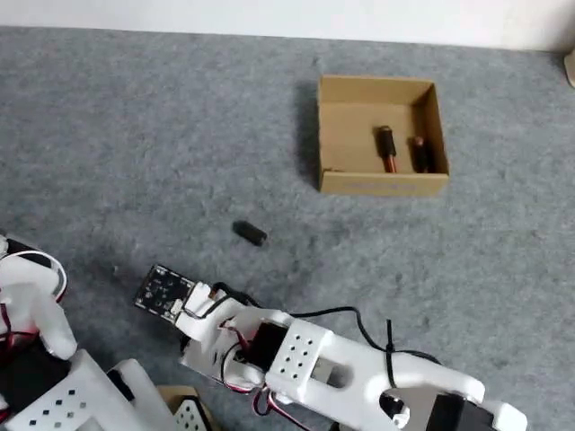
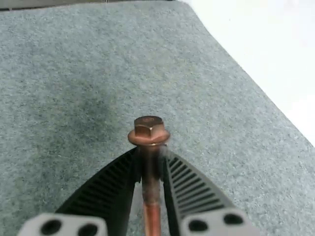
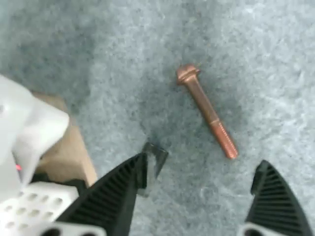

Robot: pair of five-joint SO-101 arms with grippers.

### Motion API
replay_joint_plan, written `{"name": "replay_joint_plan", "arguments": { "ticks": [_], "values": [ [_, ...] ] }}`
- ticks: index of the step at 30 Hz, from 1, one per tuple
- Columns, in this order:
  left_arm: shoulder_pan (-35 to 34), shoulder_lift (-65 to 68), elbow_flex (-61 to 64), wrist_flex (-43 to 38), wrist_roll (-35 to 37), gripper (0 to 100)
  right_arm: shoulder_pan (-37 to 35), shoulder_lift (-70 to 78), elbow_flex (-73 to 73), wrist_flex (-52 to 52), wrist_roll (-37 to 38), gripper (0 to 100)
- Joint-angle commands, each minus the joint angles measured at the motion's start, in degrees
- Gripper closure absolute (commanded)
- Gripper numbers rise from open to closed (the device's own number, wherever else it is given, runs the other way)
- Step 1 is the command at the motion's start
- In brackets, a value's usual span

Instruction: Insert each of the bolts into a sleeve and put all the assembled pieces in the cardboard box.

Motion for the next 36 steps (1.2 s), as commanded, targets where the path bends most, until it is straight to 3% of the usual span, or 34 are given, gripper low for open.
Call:
{"name": "replay_joint_plan", "arguments": {
  "ticks": [1, 11, 22, 29, 36],
  "values": [
    [-0.66, -0.92, -5.05, 2.11, 0.18, 99, -0.75, -0.92, 0.13, -2.59, -3.69, 67.7],
    [-0.75, -0.92, -8.40, 5.98, 0.18, 99, -2.33, 15.78, -4.44, -3.47, -4.92, 67.7],
    [-0.75, -0.92, -8.22, 6.07, 0.18, 99, -2.86, 16.92, -5.14, -3.47, -4.92, 67.7],
    [-0.75, -0.92, -7.69, 6.15, -0.09, 99, 1.89, 16.92, -5.14, -3.47, -4.92, 67.7],
    [-0.75, -0.92, -7.52, 6.15, -0.09, 99, 1.45, 17.01, -5.14, -3.47, -4.92, 68.2]
  ]
}}
